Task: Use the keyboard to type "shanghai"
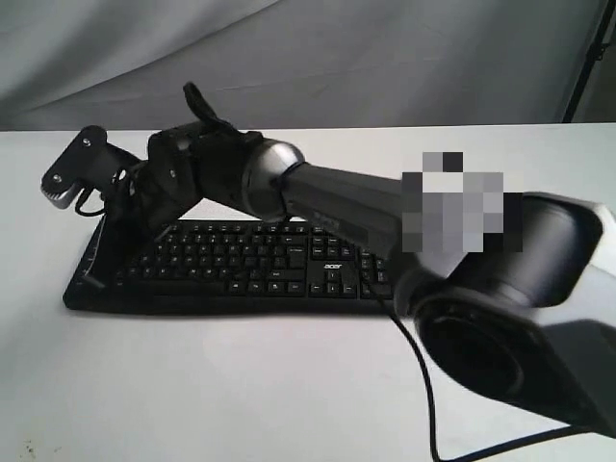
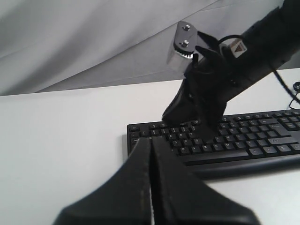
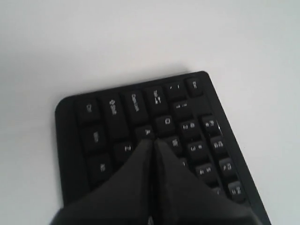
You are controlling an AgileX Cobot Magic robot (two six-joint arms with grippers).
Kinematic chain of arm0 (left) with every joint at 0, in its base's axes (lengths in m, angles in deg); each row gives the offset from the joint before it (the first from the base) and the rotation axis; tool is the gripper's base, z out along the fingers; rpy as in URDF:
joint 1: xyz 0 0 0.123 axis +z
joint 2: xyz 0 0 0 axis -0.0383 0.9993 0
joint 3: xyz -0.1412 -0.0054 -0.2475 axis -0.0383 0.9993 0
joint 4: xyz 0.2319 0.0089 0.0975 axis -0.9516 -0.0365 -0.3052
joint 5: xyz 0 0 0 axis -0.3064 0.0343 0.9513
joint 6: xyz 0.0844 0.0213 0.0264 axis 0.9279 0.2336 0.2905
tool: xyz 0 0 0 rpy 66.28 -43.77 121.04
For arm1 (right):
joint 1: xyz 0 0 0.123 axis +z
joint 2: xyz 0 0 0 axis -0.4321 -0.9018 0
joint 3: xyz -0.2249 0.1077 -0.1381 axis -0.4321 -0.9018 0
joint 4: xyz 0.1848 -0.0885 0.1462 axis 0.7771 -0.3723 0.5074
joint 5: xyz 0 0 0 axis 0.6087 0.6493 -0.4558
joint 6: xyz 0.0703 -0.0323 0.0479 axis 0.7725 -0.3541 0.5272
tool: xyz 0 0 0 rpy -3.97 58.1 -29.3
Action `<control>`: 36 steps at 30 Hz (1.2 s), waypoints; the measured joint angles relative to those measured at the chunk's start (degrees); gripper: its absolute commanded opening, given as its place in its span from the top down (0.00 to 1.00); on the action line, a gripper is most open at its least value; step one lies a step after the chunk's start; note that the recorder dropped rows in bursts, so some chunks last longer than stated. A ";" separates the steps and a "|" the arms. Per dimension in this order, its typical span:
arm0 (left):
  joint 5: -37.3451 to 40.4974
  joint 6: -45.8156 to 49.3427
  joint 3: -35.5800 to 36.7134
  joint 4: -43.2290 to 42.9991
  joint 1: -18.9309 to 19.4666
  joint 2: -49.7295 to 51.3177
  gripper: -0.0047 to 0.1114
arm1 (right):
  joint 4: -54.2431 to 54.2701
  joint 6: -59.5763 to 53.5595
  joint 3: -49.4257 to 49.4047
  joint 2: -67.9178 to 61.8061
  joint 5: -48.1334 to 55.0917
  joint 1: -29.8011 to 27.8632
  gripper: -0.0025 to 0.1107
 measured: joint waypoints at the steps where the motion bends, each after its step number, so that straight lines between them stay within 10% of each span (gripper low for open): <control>1: 0.00 0.00 0.00 0.00 0.00 0.00 0.96 | -0.26 0.00 -1.31 1.13 0.68 -0.23 0.98; 13: 0.00 0.00 0.00 0.00 0.00 0.00 0.96 | 1.15 1.08 -28.52 14.61 -9.24 -2.86 0.98; 36: 0.00 0.00 0.00 0.00 0.00 0.00 0.96 | 4.24 -0.16 -30.15 10.66 -17.91 -2.86 0.98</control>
